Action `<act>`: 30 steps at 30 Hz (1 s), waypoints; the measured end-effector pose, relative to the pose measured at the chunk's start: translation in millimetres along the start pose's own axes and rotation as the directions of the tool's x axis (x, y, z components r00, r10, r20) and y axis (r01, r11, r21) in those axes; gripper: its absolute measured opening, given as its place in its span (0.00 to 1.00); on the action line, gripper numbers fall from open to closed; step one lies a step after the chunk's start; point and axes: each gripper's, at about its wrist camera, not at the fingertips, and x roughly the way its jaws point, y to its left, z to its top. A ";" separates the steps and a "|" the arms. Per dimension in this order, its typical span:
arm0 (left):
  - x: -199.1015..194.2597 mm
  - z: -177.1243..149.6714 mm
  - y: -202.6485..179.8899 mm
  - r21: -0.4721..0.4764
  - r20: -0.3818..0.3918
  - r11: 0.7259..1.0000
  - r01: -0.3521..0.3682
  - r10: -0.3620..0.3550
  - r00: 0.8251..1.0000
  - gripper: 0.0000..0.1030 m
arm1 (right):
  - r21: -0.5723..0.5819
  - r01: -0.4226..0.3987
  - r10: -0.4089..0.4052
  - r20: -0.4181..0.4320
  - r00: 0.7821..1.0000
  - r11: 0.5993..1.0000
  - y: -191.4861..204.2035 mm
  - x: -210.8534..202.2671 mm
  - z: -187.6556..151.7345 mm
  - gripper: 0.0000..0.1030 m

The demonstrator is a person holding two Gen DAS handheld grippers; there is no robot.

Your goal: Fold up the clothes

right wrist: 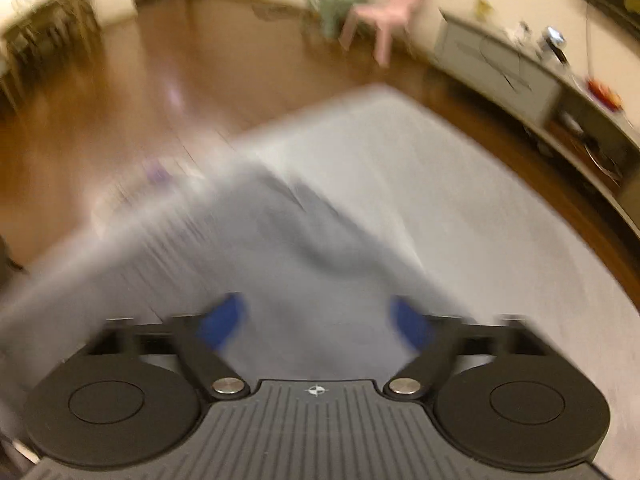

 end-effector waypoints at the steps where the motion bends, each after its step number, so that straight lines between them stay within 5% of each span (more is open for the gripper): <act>1: -1.2 -1.1 -6.2 0.030 0.009 1.000 -0.006 0.006 1.000 0.09 | -0.014 -0.033 0.033 0.009 0.999 0.999 9.5 4.0 13.4 0.99; 2: -2.4 -2.1 -12.5 0.059 0.018 0.998 -0.013 0.012 1.000 0.09 | -0.028 -0.066 0.067 0.019 0.998 0.997 18.9 7.9 26.8 0.99; 5: -6.3 -6.0 -30.4 0.138 0.041 0.990 -0.028 0.023 0.999 0.08 | -0.209 -0.052 0.019 -0.158 0.987 0.977 54.9 68.5 36.0 0.97; 6: -7.5 -7.1 -35.5 0.158 0.044 0.987 -0.029 0.022 0.999 0.07 | -0.271 -0.052 -0.008 -0.217 0.976 0.961 67.0 89.6 38.4 0.83; 7: -8.2 -7.8 -39.3 0.167 0.039 0.986 -0.023 0.017 0.999 0.07 | -0.324 -0.031 -0.057 -0.257 0.965 0.946 71.9 108.1 34.1 0.46; 8: -11.3 -8.3 -44.2 0.180 0.045 0.984 -0.013 0.005 0.999 0.07 | -0.359 -0.003 -0.097 -0.258 0.961 0.933 72.0 118.2 28.7 0.31; 10: -25.6 -9.0 -58.0 0.214 0.086 0.977 0.018 -0.037 0.996 0.06 | -0.365 0.030 -0.103 -0.182 0.978 0.931 66.2 109.3 17.6 0.15; 14: -54.3 -10.3 -85.7 0.286 0.165 0.955 0.075 -0.126 0.978 0.06 | -0.164 0.069 -0.059 0.061 0.996 0.984 23.3 33.2 -22.3 0.10; 18: -79.1 -14.4 -119.1 0.356 0.188 0.919 0.170 -0.249 0.950 0.06 | 0.169 0.074 -0.115 0.249 0.962 0.983 -55.4 -46.7 -101.3 0.10; 21: -84.8 -23.2 -149.4 0.395 0.103 0.870 0.295 -0.361 0.927 0.08 | 0.396 0.056 -0.165 0.248 0.955 0.917 -118.9 -72.2 -188.8 0.10; 25: -80.2 -38.2 -184.8 0.426 -0.059 0.790 0.441 -0.463 0.885 0.11 | 0.593 0.037 -0.181 0.186 0.966 0.804 -178.6 -25.9 -275.1 0.10; 28: -78.4 -43.6 -194.0 0.424 -0.126 0.760 0.493 -0.489 0.863 0.11 | 0.649 0.004 -0.147 0.167 0.975 0.761 -197.6 2.2 -314.0 0.10; 30: -78.8 -36.6 -172.4 0.379 -0.146 0.749 0.544 -0.532 0.834 0.13 | 0.656 -0.014 -0.140 0.182 0.973 0.755 -202.5 15.7 -321.7 0.11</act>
